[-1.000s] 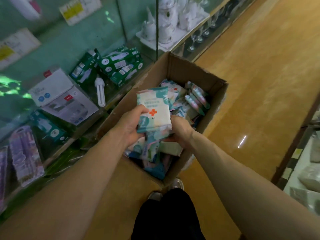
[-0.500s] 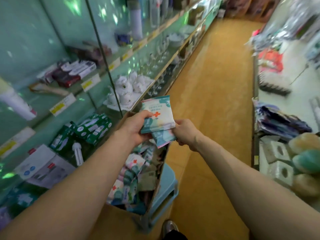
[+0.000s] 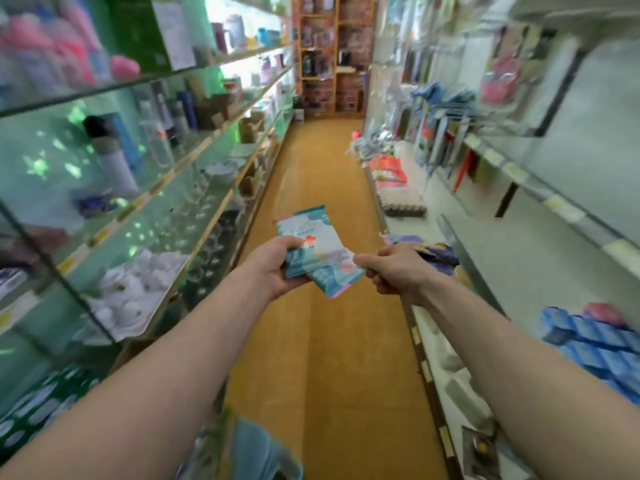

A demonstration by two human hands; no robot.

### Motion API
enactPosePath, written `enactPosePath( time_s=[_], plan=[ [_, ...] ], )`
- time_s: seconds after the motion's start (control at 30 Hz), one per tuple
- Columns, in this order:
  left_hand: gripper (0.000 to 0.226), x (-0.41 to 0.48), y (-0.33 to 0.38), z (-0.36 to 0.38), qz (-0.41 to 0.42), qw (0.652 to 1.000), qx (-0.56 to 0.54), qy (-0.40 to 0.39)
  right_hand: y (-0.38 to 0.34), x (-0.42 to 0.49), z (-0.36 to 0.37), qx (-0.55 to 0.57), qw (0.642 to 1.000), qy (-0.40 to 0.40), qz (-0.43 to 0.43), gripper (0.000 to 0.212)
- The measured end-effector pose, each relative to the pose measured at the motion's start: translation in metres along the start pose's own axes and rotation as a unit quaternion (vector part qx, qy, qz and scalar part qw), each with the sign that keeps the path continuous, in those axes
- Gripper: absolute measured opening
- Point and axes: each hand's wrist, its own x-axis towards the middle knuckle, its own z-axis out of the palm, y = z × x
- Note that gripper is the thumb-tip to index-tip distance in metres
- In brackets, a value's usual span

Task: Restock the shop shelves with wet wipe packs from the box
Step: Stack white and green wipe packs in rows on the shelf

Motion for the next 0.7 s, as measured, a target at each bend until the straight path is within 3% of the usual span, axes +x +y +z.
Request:
enactPosePath(
  time_s=[0.07, 0.2, 0.3, 0.4, 0.6, 0.7],
  plan=[
    [0.01, 0.004, 0.004, 0.043, -0.005, 0.999, 0.012, -0.034, -0.004, -0.001, -0.04, -0.004, 1.0, 0.009, 0.006, 0.02],
    [0.008, 0.011, 0.002, 0.132, -0.028, 0.991, 0.04, -0.124, -0.009, -0.007, -0.116, 0.026, 0.999, 0.026, 0.026, 0.033],
    [0.007, 0.016, -0.006, 0.194, -0.048, 0.979, 0.06, -0.187, -0.01, -0.022, -0.165, 0.077, 0.996, 0.043, 0.011, 0.022],
    [0.011, 0.016, -0.018, 0.252, -0.063, 0.966, 0.085, -0.236, -0.003, -0.04, -0.215, 0.081, 0.991, 0.106, -0.003, 0.027],
    [0.028, 0.001, -0.047, 0.359, -0.096, 0.937, 0.103, -0.319, 0.017, -0.077, -0.305, 0.096, 0.968, 0.232, 0.014, 0.016],
    [0.021, -0.012, -0.063, 0.404, -0.107, 0.922, 0.11, -0.356, 0.029, -0.101, -0.339, 0.114, 0.951, 0.286, 0.021, 0.016]
  ],
)
